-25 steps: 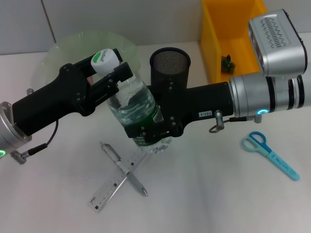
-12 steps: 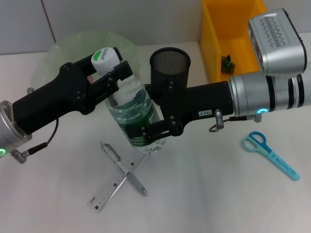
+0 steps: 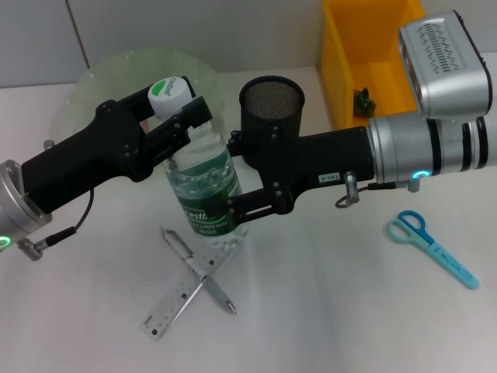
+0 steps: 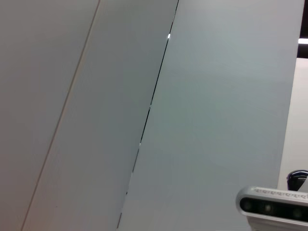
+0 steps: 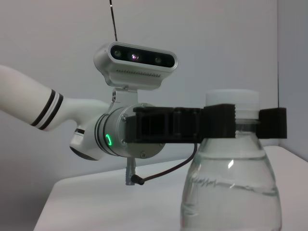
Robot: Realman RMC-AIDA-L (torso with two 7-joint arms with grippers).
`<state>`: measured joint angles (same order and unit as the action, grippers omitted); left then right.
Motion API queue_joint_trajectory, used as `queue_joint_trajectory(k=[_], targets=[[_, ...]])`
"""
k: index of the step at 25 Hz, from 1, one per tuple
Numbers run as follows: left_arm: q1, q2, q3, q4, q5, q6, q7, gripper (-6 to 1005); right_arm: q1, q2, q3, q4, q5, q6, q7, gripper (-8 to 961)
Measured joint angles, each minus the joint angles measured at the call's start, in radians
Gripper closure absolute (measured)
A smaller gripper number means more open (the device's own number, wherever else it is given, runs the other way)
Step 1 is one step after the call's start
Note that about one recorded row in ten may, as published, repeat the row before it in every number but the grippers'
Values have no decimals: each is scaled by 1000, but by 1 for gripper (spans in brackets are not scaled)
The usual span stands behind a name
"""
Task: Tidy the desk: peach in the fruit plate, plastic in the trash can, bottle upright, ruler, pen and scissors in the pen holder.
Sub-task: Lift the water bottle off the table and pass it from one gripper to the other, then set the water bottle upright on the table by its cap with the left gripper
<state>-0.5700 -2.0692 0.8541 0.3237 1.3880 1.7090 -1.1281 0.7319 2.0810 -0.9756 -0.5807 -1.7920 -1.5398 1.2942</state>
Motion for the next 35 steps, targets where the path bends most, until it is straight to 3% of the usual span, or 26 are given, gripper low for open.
queue_joint_trajectory(k=[17,28,35], targets=[[39,9,-27,50,0,-67,12,555,-74,-4,17,-100,-3,2,33,128],[96,6,-132,85,-2,-216,138,554,-144,-10,98,-119,-5,58,56,129],[107,1,-148,79,-6,-285,207,554,-153,-12,101,-110,-7,85,63,129]])
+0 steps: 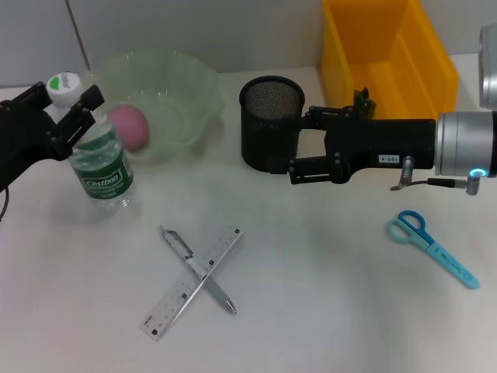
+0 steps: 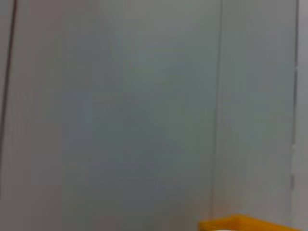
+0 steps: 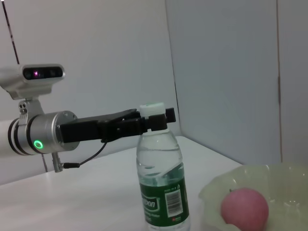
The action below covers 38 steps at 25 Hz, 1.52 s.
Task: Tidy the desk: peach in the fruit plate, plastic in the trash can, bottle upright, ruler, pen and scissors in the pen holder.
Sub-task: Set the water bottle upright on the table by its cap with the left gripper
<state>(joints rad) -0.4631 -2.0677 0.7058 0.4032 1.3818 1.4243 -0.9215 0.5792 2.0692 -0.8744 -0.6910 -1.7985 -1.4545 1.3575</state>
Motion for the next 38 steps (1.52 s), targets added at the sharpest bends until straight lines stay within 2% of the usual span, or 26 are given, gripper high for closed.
queue_joint_trajectory(k=[8,18,38], targets=[[4,-2,0,-65,-92,-65,124,556,-1,1,-3,5,-2,10,3,129],[-7,-4,0,-91,-128,-133,135,556,3,4,-9,-3,-77,12,14,129],[-29,-5,0,-142,-163,-172,200,555,10,5,-11,-1,-81,25,14,130]])
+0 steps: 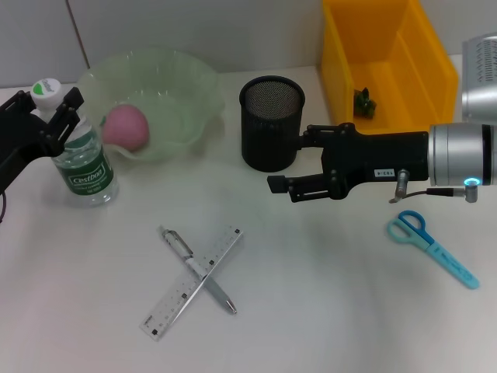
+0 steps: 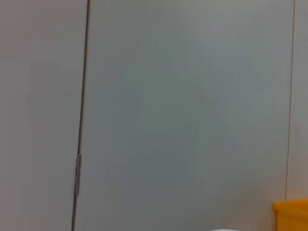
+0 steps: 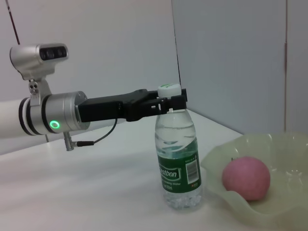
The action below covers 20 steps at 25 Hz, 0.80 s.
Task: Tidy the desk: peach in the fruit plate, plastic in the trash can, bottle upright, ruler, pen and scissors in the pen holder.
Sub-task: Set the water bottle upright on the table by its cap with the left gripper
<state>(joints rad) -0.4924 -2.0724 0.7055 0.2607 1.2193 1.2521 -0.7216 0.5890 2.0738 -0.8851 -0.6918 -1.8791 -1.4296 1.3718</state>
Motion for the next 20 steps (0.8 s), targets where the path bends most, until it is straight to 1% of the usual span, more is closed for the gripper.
queue_joint_trajectory(k=[15,20], targets=[[-2,0,1,-11,0,-4,-4,555,-1,0,-1,0,0,0,0,134],[0,1,0,-11,0,3,-10,477,-2,0,-3,-1,0,0,0,134]])
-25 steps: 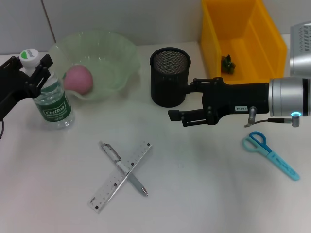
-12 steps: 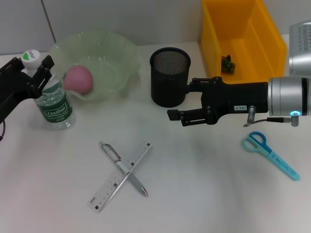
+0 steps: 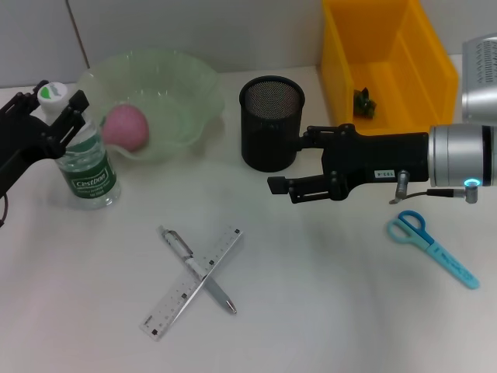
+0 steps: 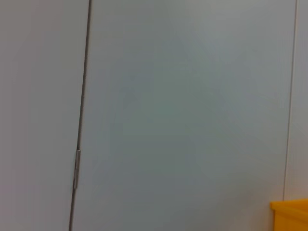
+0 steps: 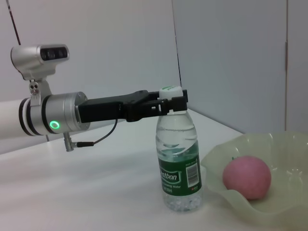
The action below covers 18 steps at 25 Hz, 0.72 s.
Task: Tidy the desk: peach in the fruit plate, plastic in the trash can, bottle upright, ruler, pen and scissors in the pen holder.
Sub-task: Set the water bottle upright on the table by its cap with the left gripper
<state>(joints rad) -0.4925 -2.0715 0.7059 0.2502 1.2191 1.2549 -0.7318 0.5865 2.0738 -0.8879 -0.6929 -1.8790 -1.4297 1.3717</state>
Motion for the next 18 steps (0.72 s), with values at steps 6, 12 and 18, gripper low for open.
queue_joint_trajectory(k=[6,12,18], targets=[[4,0,0,1,0,2,-2,330,-2,0,-8,-1,0,-1,0,135],[15,3,2,8,1,28,-6,192,-2,0,-10,-2,0,-1,0,136],[78,9,32,77,21,127,-108,184,-2,0,-10,-2,0,-1,7,136]])
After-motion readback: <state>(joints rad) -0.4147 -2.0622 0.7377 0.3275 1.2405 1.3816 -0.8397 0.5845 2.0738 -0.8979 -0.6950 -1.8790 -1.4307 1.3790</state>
